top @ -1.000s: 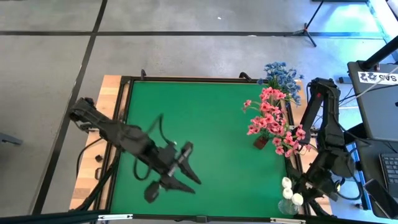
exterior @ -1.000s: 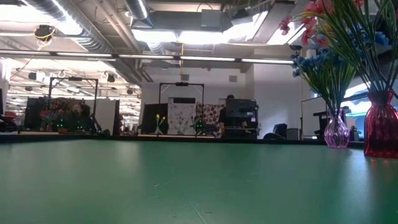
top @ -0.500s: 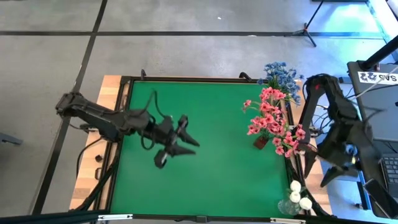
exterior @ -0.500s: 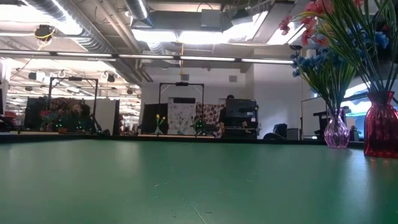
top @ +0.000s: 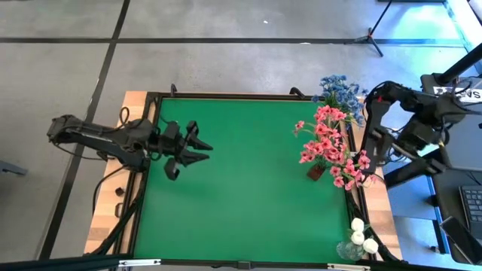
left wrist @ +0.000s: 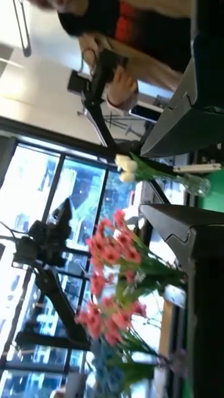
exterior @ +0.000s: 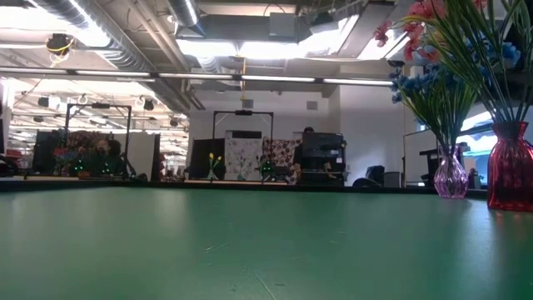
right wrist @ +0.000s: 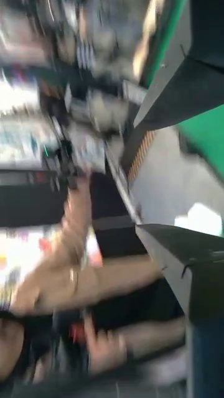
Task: Sort flowers into vase by color
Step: Return to Home Position
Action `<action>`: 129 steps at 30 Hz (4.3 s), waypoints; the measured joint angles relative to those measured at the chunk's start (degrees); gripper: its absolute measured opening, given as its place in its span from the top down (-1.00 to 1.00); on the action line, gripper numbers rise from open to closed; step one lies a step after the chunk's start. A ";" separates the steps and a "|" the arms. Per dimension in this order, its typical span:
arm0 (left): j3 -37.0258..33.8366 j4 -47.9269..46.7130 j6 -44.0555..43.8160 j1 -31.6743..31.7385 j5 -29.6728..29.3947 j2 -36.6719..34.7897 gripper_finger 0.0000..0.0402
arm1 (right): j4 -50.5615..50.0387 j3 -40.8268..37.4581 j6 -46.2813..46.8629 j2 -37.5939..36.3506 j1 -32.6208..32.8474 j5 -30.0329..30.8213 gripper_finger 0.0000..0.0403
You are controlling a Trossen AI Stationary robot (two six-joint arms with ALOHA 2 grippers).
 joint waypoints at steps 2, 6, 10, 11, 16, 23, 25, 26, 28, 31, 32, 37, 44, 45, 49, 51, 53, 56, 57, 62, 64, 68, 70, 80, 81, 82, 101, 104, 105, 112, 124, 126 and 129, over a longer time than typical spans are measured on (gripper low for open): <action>-2.84 0.04 -0.39 1.98 1.24 -2.15 0.37 | -0.17 0.03 -3.26 -0.95 -0.02 5.75 -0.26; -9.05 0.93 -2.86 6.89 6.34 -4.75 0.37 | 3.49 -0.05 -8.84 -3.45 0.02 16.93 -0.13; -13.95 2.38 -1.69 10.81 10.28 -7.95 0.36 | 5.24 0.01 -9.68 -6.31 0.07 27.05 0.06; -15.09 3.10 -0.73 11.60 10.63 -9.07 0.36 | 4.00 -0.01 -8.48 -6.84 0.37 28.87 0.11; -22.27 5.32 2.95 15.37 10.73 -15.33 0.36 | 2.86 -0.32 -4.09 -7.23 4.18 38.75 0.35; -31.35 7.09 0.28 20.25 14.99 -23.75 0.36 | 3.35 -0.32 -1.11 -7.34 3.75 40.73 0.53; -33.24 7.34 -1.11 21.30 17.66 -25.04 0.36 | 3.92 -0.31 -0.43 -7.34 3.76 41.92 0.56; -34.04 7.20 -1.44 21.79 17.99 -25.57 0.36 | 4.26 -0.32 -0.38 -7.34 3.76 42.05 0.58; -35.27 7.06 -1.39 22.15 15.80 -26.45 0.36 | 4.78 -0.32 -0.25 -7.34 3.76 42.94 0.60; -37.14 7.28 0.20 20.65 8.45 -27.65 0.36 | 5.13 -0.32 0.11 -7.34 3.76 43.90 0.63; -38.03 7.24 0.33 19.45 6.20 -28.07 0.36 | 5.26 -0.32 0.12 -7.34 3.76 43.88 0.64; -41.27 6.32 2.04 11.32 -2.74 -30.00 0.36 | 5.52 -0.30 2.66 -7.36 3.75 42.76 0.70; -41.27 3.53 7.59 7.50 -2.99 -33.55 0.36 | 5.90 -5.00 7.91 -7.01 2.83 40.83 0.90; -41.27 3.55 8.11 7.50 -2.35 -33.71 0.36 | 5.94 -6.37 9.63 -7.01 2.84 40.87 0.94; -41.27 3.21 9.07 7.50 -1.49 -33.69 0.36 | 11.94 -13.14 12.27 -6.84 2.56 41.83 0.97; -41.27 2.44 9.09 7.50 -1.47 -33.69 0.36 | 18.44 -16.13 9.11 -6.83 2.55 41.93 0.95; -41.27 2.36 9.11 7.50 -1.47 -33.66 0.36 | 25.16 -18.30 4.30 -6.53 2.54 41.70 0.95; -41.27 2.42 9.12 7.50 -1.47 -33.66 0.36 | 33.08 -19.85 -3.07 -5.68 2.47 41.32 0.98; -41.27 2.42 9.12 7.50 -1.47 -33.66 0.36 | 35.17 -20.10 -5.12 -5.35 2.16 41.29 0.99; -41.27 2.42 9.12 7.50 -1.45 -33.66 0.36 | 38.07 -21.18 -7.97 -3.44 -4.20 37.05 0.98; -41.27 2.43 9.11 7.50 -1.42 -33.66 0.36 | 39.16 -21.98 -7.48 -2.43 -9.21 34.42 0.99; -41.27 2.45 9.11 7.50 -1.42 -33.66 0.36 | 38.79 -22.89 -4.87 -0.42 -23.02 25.62 0.99; -41.25 2.45 9.12 7.50 -1.40 -33.66 0.36 | 38.85 -22.89 -3.29 -0.09 -30.54 19.16 0.99; -41.25 2.47 9.12 7.50 -1.42 -33.66 0.36 | 40.87 -22.92 1.43 -5.24 -54.00 -17.11 0.99; -41.25 2.47 9.10 7.50 -1.42 -33.66 0.36 | 40.70 -22.92 1.35 -6.94 -54.50 -17.03 0.99; -41.25 2.47 9.12 7.50 -1.42 -33.66 0.36 | 40.40 -22.92 0.84 -8.62 -54.83 -16.11 0.99; -41.21 2.45 9.12 7.50 -1.42 -33.66 0.36 | 80.40 -53.11 8.93 -28.28 -55.17 -28.85 1.00; -41.21 2.47 9.11 7.50 -1.42 -33.66 0.36 | 84.44 -54.40 13.82 -28.30 -55.17 -34.58 1.00; -41.21 2.47 9.12 7.50 -1.42 -33.66 0.36 | 85.03 -54.97 14.94 -28.29 -55.17 -36.30 1.00; -41.21 2.45 9.12 7.50 -1.42 -33.66 0.37 | 95.28 -56.03 25.43 -28.30 -55.17 -59.63 0.95; -41.21 2.45 9.12 7.48 -1.53 -33.66 0.36 | 105.81 -60.80 36.68 -28.30 -54.73 -83.06 0.96; -41.21 2.45 9.11 7.48 -1.55 -33.66 0.37 | 110.44 -63.31 39.79 -28.30 -54.73 -81.76 0.96; -41.21 2.45 9.12 7.48 -1.60 -33.64 0.37 | 116.49 -67.26 43.63 -28.30 -54.73 -82.14 0.96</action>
